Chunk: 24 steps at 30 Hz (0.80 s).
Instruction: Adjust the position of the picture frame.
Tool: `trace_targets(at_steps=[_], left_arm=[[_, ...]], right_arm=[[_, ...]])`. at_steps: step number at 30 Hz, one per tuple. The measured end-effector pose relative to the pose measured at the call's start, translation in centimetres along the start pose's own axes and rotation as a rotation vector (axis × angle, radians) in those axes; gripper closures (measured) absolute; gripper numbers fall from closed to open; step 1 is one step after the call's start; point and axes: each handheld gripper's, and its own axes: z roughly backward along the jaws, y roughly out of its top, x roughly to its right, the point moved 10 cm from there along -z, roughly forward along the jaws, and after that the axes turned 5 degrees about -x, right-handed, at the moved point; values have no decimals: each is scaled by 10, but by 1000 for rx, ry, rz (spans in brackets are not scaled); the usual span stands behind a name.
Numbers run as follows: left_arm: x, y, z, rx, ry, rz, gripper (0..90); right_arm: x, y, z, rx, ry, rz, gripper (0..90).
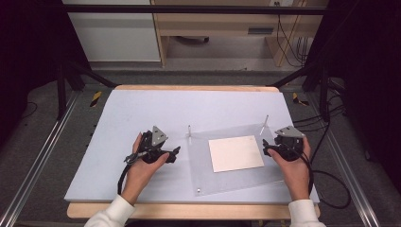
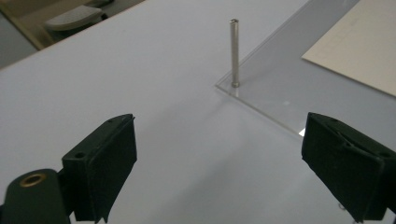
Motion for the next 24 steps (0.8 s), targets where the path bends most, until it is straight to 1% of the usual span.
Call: trace_targets(at_steps=[1, 2, 3, 4, 5, 8, 10, 11, 12, 13, 14, 15, 16, 17, 18, 19, 20, 21, 22, 23, 24], left_arm=[[1, -1, 0, -7, -22, 16, 103], [3, 0, 0, 1, -43, 41, 113], [3, 0, 0, 1, -43, 41, 127], [5, 0, 0, 3, -57, 40, 142], [6, 1, -1, 1, -60, 35, 154], [12, 3, 0, -3, -80, 31, 193], [13, 4, 0, -6, -85, 24, 192], [15, 6, 0, -6, -93, 7, 192], [15, 9, 0, -1, -95, 13, 192], [15, 9, 0, -1, -95, 13, 192], [12, 18, -4, 21, -112, 45, 191], [10, 23, -8, 26, -110, 48, 191], [10, 23, -8, 26, -110, 48, 191], [8, 29, -12, 22, -93, 25, 190], [8, 34, -18, 10, -71, -25, 189], [7, 36, -21, 0, -54, -51, 190], [7, 37, -24, -8, -52, -61, 191], [7, 39, -25, -1, -50, -48, 192], [6, 40, -26, 6, -44, -44, 205], [6, 41, -27, 8, -40, -42, 224], [7, 41, -28, 15, -36, -28, 225]], right_arm=[[-3, 0, 0, 7, 8, 8, 232], [-6, -1, 0, 0, 20, 7, 231], [-8, -1, 0, -1, 19, 13, 229], [-10, -1, 0, -3, 15, 23, 230], [-10, 0, 0, -2, 8, 36, 237], [-13, 0, 1, -16, 16, 41, 323], [-16, -3, 0, -46, 8, 34, 365], [-20, -3, -1, -58, 21, 31, 382], [-22, -2, -1, -57, 31, 38, 401], [-22, -2, -1, -57, 31, 38, 401], [-22, 5, -1, -55, 52, 54, 443], [-19, 8, -1, -56, 47, 70, 454], [-19, 8, -1, -56, 47, 70, 454], [-8, 21, -1, -52, 59, 97, 474], [-4, 25, -2, -56, 74, 87, 490], [2, 31, -3, -61, 85, 82, 505], [9, 36, -5, -69, 82, 83, 513], [16, 40, -7, -82, 74, 88, 516], [21, 44, -10, -94, 81, 83, 534], [26, 48, -12, -95, 83, 93, 543], [30, 50, -15, -99, 76, 102, 547]])
